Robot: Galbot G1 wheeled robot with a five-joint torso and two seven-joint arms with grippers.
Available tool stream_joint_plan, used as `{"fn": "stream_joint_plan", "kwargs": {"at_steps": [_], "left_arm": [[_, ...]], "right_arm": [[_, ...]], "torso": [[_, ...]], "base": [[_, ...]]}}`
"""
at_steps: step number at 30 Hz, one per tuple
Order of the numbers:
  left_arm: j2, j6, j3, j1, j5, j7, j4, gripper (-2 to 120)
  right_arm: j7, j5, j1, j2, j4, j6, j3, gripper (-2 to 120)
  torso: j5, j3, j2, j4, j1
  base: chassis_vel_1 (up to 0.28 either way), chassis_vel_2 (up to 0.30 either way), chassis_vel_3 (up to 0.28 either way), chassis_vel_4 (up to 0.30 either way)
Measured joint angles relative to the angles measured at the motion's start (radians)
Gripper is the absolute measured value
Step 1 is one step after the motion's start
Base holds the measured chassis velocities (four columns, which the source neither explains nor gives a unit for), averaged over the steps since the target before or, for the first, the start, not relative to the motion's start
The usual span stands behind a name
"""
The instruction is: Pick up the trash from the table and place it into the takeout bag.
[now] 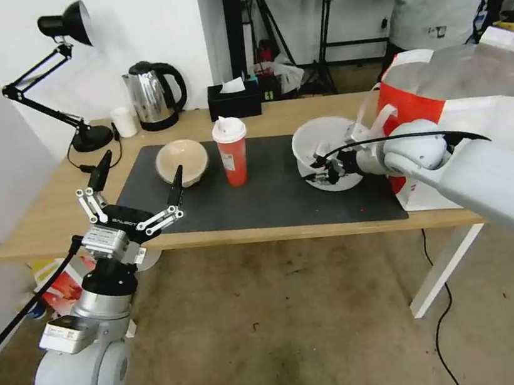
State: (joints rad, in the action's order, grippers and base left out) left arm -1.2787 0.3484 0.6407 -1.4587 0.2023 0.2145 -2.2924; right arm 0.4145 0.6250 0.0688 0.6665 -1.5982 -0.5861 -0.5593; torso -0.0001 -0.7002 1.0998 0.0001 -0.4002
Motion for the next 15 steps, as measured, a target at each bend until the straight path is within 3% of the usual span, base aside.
{"fn": "stream_joint_plan", "kwargs": {"at_steps": [4, 15], "left_arm": [[-0.001, -0.001, 0.000, -0.002, 0.000, 0.000, -0.006, 100], [-0.004, -0.001, 0.007, -0.012, -0.001, 0.000, -0.019, 100]], "right_arm": [[-0.004, 0.007, -0.010, -0.013, -0.012, -0.002, 0.001, 0], [-0.005, 0.010, -0.012, -0.032, -0.030, -0.003, 0.007, 0]], "torso": [[0.0001, 0.000, 0.000, -0.0001, 0.000], [0.0001, 0.000, 0.000, -0.0001, 0.000]], "base": [[0.000, 0.000, 0.000, 0.000], [0.000, 0.000, 0.000, 0.000]]}}
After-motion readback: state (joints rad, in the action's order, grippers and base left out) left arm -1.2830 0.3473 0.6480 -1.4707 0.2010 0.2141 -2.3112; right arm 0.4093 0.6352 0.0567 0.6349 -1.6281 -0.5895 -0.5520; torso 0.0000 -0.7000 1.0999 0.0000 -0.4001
